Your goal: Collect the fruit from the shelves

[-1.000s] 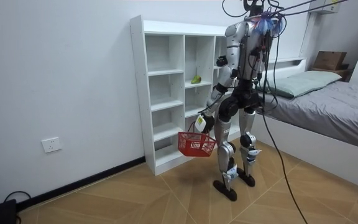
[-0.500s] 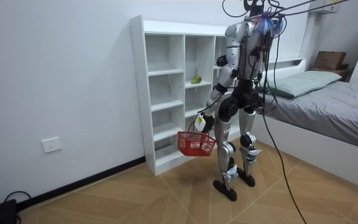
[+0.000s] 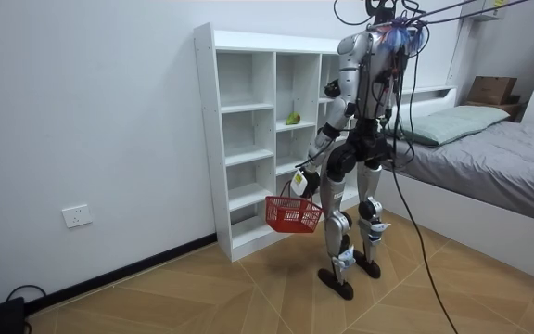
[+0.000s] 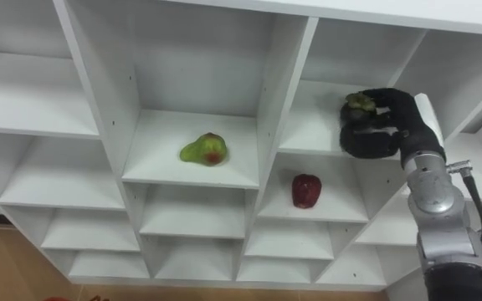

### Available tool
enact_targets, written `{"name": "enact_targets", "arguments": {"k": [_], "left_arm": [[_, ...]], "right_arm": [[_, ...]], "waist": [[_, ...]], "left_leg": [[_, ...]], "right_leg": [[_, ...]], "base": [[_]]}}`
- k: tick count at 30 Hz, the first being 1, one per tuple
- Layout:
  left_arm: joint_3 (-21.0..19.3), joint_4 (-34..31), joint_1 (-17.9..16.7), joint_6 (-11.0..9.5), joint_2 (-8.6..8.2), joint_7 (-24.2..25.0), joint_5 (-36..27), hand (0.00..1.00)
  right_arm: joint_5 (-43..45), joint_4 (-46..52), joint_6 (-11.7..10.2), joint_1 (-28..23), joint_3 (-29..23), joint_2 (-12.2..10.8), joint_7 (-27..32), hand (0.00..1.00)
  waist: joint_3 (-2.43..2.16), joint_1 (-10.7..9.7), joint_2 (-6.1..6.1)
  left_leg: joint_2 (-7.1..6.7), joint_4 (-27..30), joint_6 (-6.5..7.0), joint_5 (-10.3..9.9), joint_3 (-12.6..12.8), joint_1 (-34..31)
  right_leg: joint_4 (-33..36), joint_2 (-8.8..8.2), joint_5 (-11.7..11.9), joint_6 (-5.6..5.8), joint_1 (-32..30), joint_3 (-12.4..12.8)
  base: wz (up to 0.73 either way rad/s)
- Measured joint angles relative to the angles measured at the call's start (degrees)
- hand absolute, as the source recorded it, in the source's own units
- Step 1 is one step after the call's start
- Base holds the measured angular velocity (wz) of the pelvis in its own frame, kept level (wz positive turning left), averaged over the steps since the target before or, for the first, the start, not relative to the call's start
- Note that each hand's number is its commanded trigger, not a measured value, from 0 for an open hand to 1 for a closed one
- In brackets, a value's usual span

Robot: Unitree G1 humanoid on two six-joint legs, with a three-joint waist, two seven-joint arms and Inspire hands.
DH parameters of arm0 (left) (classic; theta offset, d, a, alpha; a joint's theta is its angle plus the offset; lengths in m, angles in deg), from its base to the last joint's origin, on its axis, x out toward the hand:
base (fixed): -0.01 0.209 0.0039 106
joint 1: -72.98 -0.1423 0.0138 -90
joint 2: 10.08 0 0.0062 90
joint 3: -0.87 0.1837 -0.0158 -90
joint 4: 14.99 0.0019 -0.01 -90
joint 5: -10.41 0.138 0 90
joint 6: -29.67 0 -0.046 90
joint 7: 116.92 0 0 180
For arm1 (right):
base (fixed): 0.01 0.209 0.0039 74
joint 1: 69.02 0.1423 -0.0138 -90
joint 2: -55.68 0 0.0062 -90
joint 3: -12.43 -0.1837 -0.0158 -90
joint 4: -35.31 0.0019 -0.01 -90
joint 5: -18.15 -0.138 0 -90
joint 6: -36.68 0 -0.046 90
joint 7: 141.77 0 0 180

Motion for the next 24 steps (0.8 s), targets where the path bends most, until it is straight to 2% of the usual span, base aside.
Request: {"name": "enact_targets", "arguments": {"k": [5, 11, 24], "left_arm": [[-0.01, 0.01, -0.06, 0.0, 0.0, -0.14, 0.0, 1.0], [0.11, 0.01, 0.13, 0.04, 0.01, -0.18, 0.0, 1.0], [0.51, -0.03, 0.1, 0.14, 0.07, -0.15, -0.17, 1.0]], "right_arm": [[-0.37, 0.07, 0.61, 0.34, -0.01, -0.12, -0.55, 1.0], [-2.66, -0.1, 1.7, 0.37, -0.03, -0.34, -0.66, 1.0], [-5.16, 2.75, 2.38, -1.27, 0.12, -0.64, -0.02, 1.0]], "waist": [[-0.07, 0.1, 0.49], [-0.05, 0.04, 0.5], [0.06, -0.15, 0.48]], "left_leg": [[0.0, -0.12, 0.0, 0.0, -0.02, -0.01], [0.02, -0.12, 0.0, 0.0, 0.05, 0.05], [0.08, -0.41, -0.05, -0.03, 0.19, 0.05]], "right_leg": [[-0.05, 0.02, 0.0, 0.0, -0.01, 0.02], [-0.05, 0.02, 0.0, 0.0, -0.04, 0.22], [-0.04, 0.11, 0.0, 0.0, -0.25, 0.1]], "base": [[0.0], [0.0], [0.0]]}}
